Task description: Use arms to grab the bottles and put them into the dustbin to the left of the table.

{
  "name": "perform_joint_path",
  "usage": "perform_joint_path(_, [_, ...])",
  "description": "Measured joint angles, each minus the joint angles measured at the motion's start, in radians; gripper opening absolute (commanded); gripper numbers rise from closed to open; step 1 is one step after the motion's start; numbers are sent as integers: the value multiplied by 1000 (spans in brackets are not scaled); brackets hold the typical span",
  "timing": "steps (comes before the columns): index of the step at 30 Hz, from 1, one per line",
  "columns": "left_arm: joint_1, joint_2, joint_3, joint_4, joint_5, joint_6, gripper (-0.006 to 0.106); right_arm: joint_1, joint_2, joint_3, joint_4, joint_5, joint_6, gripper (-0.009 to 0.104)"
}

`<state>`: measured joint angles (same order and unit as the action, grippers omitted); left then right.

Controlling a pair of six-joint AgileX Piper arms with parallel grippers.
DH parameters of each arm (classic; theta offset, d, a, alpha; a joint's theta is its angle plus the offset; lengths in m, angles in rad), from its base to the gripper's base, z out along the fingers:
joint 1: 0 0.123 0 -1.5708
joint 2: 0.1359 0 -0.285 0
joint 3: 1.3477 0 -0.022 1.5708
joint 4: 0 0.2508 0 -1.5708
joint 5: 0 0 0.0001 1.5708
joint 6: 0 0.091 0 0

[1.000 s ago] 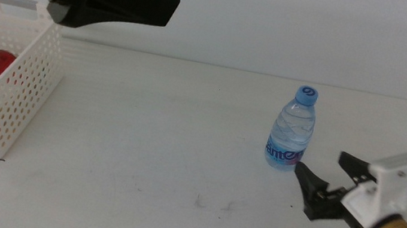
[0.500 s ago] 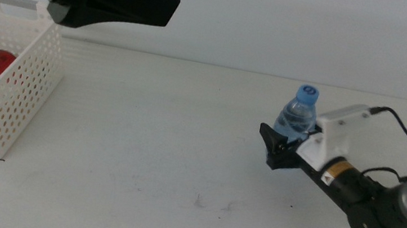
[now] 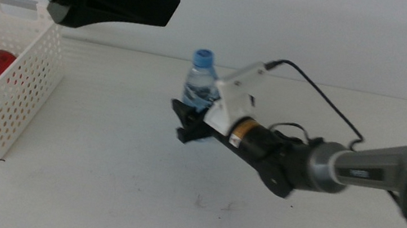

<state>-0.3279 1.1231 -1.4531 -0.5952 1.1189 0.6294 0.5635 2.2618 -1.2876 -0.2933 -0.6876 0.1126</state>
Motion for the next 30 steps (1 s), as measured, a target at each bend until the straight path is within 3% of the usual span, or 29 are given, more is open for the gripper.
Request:
perform_joint_path(3, [0, 0, 0, 0, 0, 0, 94, 20, 67, -118, 0, 40, 0, -1])
perform_joint_path(6, [0, 0, 0, 0, 0, 0, 94, 30, 122, -182, 5, 60, 27, 10])
perform_joint_path(9, [0, 0, 0, 0, 0, 0, 94, 32, 139, -210, 9, 67, 61, 40])
perform_joint_path(12, [0, 0, 0, 0, 0, 0, 94, 35, 135, -217, 14, 127, 116, 85])
perform_joint_path(13, [0, 0, 0, 0, 0, 0, 94, 35, 125, -217, 13, 178, 143, 93])
perform_joint_path(16, [0, 0, 0, 0, 0, 0, 94, 45, 71, -217, 8, 395, 233, 93])
perform_joint_path(21, [0, 0, 0, 0, 0, 0, 94, 49, -158, -217, 28, 945, 302, 93])
perform_joint_path(23, [0, 0, 0, 0, 0, 0, 94, 49, -289, -217, 89, 1132, 260, 93])
perform_joint_path(27, [0, 0, 0, 0, 0, 0, 94, 49, -538, -217, 318, 1422, -9, 93])
perform_joint_path(30, [0, 0, 0, 0, 0, 0, 94, 49, -695, -217, 398, 1551, -92, 93])
